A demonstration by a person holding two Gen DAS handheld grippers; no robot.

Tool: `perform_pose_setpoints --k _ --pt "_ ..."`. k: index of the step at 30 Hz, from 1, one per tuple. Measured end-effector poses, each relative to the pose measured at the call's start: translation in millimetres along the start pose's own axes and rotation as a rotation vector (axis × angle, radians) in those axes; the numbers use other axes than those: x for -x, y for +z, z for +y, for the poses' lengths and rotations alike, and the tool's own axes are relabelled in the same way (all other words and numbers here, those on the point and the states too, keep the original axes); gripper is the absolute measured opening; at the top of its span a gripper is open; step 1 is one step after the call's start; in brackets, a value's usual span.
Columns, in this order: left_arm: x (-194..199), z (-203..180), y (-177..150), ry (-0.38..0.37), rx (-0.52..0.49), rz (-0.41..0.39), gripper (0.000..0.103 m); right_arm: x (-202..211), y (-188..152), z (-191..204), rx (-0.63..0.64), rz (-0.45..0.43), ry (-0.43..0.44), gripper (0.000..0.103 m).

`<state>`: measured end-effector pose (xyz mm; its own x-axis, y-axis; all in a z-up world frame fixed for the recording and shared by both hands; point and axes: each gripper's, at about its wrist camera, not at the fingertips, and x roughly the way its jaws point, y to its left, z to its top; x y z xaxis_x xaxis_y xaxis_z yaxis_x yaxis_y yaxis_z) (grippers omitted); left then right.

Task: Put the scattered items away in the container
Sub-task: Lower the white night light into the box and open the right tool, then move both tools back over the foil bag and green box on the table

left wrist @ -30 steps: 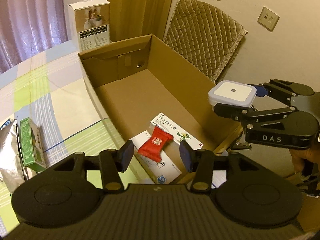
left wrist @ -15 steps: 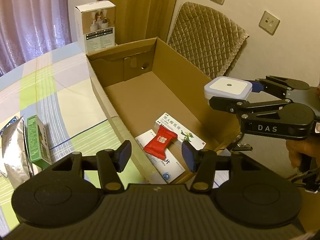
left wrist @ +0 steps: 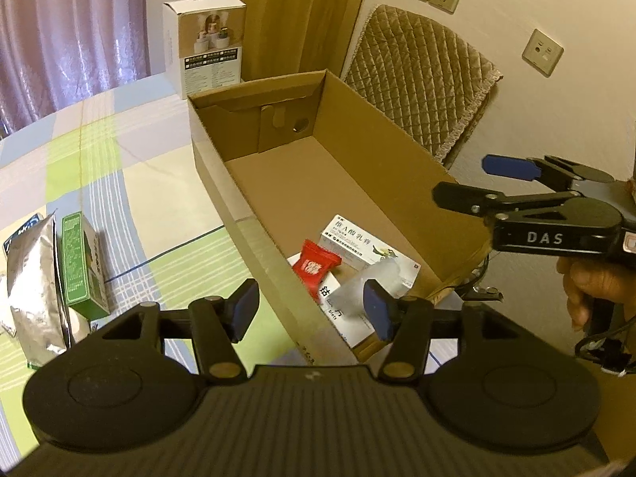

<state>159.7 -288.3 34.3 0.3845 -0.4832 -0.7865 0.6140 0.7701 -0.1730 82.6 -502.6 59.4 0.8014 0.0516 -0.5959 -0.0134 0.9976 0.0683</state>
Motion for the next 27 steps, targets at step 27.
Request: perform_pose_setpoints --k 27 --pt "60.8 16.4 -35.1 0.051 0.056 -0.026 0.074 46.3 4.1 58.2 0.032 -0.039 0.052 0.093"
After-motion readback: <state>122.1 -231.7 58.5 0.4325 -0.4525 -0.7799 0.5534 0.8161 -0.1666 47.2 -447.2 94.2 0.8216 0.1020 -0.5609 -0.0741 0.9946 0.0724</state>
